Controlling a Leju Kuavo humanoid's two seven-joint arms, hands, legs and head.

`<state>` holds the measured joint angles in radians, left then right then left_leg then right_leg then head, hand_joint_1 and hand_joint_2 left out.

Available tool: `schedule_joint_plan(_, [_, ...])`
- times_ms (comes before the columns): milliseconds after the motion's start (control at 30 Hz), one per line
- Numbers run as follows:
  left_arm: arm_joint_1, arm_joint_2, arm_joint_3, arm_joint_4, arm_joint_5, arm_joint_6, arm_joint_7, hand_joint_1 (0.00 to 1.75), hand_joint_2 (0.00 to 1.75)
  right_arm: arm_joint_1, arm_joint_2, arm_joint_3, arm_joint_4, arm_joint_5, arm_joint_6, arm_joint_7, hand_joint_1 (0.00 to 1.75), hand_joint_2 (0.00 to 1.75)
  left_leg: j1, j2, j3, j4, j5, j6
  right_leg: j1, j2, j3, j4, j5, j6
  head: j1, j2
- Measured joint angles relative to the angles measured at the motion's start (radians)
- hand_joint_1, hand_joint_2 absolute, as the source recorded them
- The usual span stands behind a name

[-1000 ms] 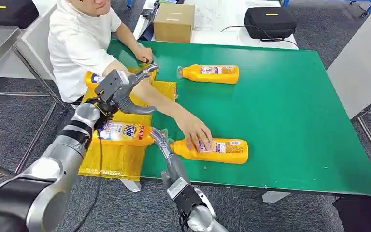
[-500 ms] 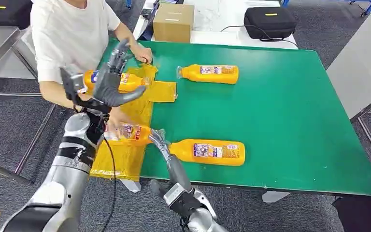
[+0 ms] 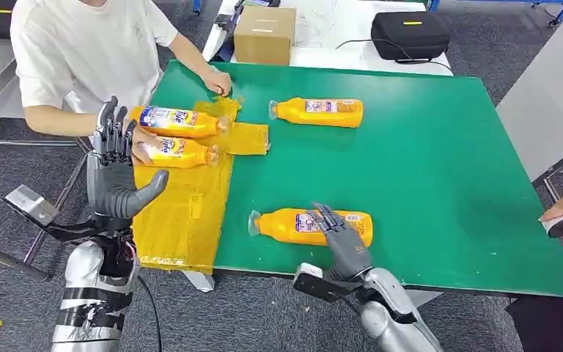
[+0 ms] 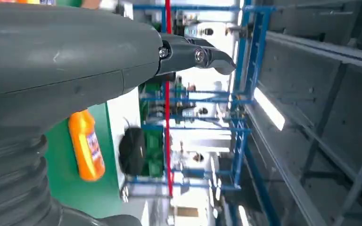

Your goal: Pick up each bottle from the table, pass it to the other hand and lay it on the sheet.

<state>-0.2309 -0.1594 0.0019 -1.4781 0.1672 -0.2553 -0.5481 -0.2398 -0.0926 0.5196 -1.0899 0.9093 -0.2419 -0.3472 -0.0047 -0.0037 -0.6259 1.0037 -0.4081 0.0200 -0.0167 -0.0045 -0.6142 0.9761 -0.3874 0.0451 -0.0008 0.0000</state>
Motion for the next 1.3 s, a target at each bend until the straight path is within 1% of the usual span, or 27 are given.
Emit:
schedule_joint_plan(100, [0.03, -0.003, -0.002, -0.03, -0.03, 0.035, -0.013, 0.0, 1.75, -0.037, -0.026, -0.021, 0.04, 0.023, 0.007, 0.015, 0.0, 1.75, 0.0, 0.0, 0.0, 0.0, 0.0, 0.0, 0.0, 0.0, 0.0, 0.0, 0.0, 0.0, 0.0, 0.0])
schedule_joint_plan(167, [0.053, -0.01, -0.005, -0.038, -0.031, 0.057, -0.013, 0.0, 1.75, -0.088, -0.036, -0.043, 0.094, 0.026, 0.011, 0.015, 0.0, 1.75, 0.0, 0.0, 0.0, 0.0, 0.0, 0.0, 0.0, 0.0, 0.0, 0.0, 0.0, 0.0, 0.0, 0.0])
schedule_joint_plan(200, [0.062, -0.015, -0.01, -0.038, -0.035, 0.078, -0.013, 0.0, 1.75, -0.118, -0.039, -0.051, 0.123, 0.014, 0.03, 0.01, 0.0, 1.75, 0.0, 0.001, 0.0, 0.0, 0.0, 0.0, 0.0, 0.0, 0.0, 0.0, 0.0, 0.0, 0.0, 0.0])
schedule_joint_plan(267, [0.074, -0.021, -0.024, -0.038, -0.057, 0.137, -0.012, 0.0, 1.75, -0.176, -0.042, -0.071, 0.194, -0.017, 0.075, -0.01, 0.0, 1.75, 0.0, 0.0, 0.0, 0.0, 0.001, 0.001, 0.0, 0.0, 0.0, 0.0, 0.0, 0.0, 0.0, 0.0])
schedule_joint_plan(333, [0.083, -0.025, -0.04, -0.036, -0.073, 0.176, -0.008, 0.0, 1.75, -0.232, -0.044, -0.079, 0.254, -0.02, 0.081, -0.018, 0.0, 1.75, 0.0, 0.0, 0.0, 0.0, 0.001, 0.001, 0.0, 0.0, 0.0, 0.0, 0.001, 0.001, 0.0, 0.0])
schedule_joint_plan(433, [0.093, -0.026, -0.066, -0.027, -0.094, 0.211, -0.013, 0.0, 1.75, -0.307, -0.043, -0.083, 0.33, -0.002, 0.083, -0.018, 0.0, 1.75, 0.0, 0.0, 0.0, 0.0, 0.001, 0.001, 0.0, 0.0, 0.0, 0.001, 0.001, 0.001, 0.0, 0.0])
schedule_joint_plan(533, [0.093, -0.026, -0.081, -0.025, -0.099, 0.228, -0.018, 0.0, 1.75, -0.355, -0.032, -0.082, 0.388, -0.001, 0.122, -0.015, 0.0, 1.75, 0.0, 0.0, 0.0, 0.0, 0.001, 0.001, 0.0, 0.0, 0.0, 0.001, 0.001, 0.001, 0.0, 0.0])
schedule_joint_plan(733, [0.088, -0.025, -0.095, -0.021, -0.104, 0.235, -0.017, 0.0, 1.75, -0.4, -0.009, -0.071, 0.472, 0.003, 0.14, 0.01, 0.0, 1.75, 0.0, 0.0, 0.0, 0.0, 0.001, 0.001, 0.0, 0.0, 0.0, 0.001, 0.0, 0.0, 0.0, 0.0])
schedule_joint_plan(900, [0.087, -0.022, -0.113, -0.005, -0.107, 0.218, -0.014, 0.0, 1.75, -0.418, 0.011, -0.058, 0.548, -0.017, 0.213, 0.008, 0.0, 1.75, 0.0, 0.0, 0.0, 0.0, 0.001, 0.001, 0.0, 0.0, 0.0, 0.001, 0.0, 0.0, 0.0, 0.0])
schedule_joint_plan(1167, [0.083, -0.012, -0.117, 0.021, -0.105, 0.21, -0.012, 0.0, 1.75, -0.465, 0.016, -0.02, 0.622, -0.02, 0.279, 0.008, 0.0, 1.75, 0.0, 0.0, 0.001, 0.0, 0.001, 0.001, 0.0, 0.0, 0.0, 0.001, 0.001, 0.0, 0.0, 0.0])
schedule_joint_plan(1200, [0.082, -0.011, -0.117, 0.024, -0.105, 0.21, -0.012, 0.0, 1.75, -0.469, 0.016, -0.015, 0.627, -0.019, 0.281, 0.008, 0.16, 1.75, 0.0, 0.0, 0.001, 0.0, 0.001, 0.001, 0.0, 0.0, 0.0, 0.0, 0.001, 0.0, 0.0, 0.0])
schedule_joint_plan(1233, [0.08, -0.01, -0.117, 0.028, -0.105, 0.209, -0.012, 0.0, 1.75, -0.473, 0.016, -0.01, 0.633, -0.016, 0.281, 0.008, 1.75, 1.75, 0.0, 0.0, 0.001, 0.0, 0.001, 0.001, 0.0, 0.0, 0.0, 0.0, 0.001, 0.0, 0.0, 0.0])
schedule_joint_plan(1300, [0.077, -0.007, -0.117, 0.034, -0.106, 0.208, -0.012, 0.0, 1.75, -0.48, 0.015, 0.001, 0.643, -0.01, 0.28, 0.008, 1.75, 1.75, 0.0, 0.0, 0.001, 0.0, 0.001, 0.001, 0.0, 0.0, 0.0, 0.0, 0.001, 0.0, 0.0, 0.0])
